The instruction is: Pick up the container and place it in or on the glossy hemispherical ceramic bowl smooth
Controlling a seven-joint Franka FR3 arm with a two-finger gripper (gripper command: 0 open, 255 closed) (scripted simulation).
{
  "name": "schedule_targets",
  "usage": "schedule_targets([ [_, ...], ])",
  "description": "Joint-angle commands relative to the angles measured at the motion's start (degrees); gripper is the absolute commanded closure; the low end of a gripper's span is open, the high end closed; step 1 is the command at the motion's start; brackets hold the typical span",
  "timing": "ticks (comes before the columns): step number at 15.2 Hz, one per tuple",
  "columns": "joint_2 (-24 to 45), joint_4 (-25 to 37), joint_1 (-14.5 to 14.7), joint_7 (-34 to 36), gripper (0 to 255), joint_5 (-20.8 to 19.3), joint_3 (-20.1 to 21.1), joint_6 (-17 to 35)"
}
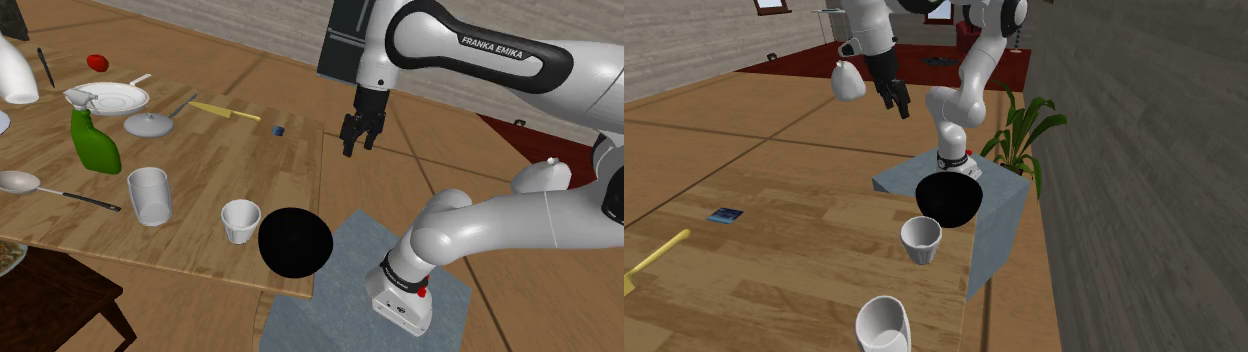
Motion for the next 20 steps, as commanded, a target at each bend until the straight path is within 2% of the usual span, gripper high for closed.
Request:
schedule_targets([
  [1,0.00,0.00,0.00,0.00,0,0.00,0.00,0.00],
  [10,4.60,-8.80,3.49,5.31,0,8.70,7.14,20.14],
  [20,19.30,-10.07,7.00,9.98,0,16.08,15.98,44.55],
])
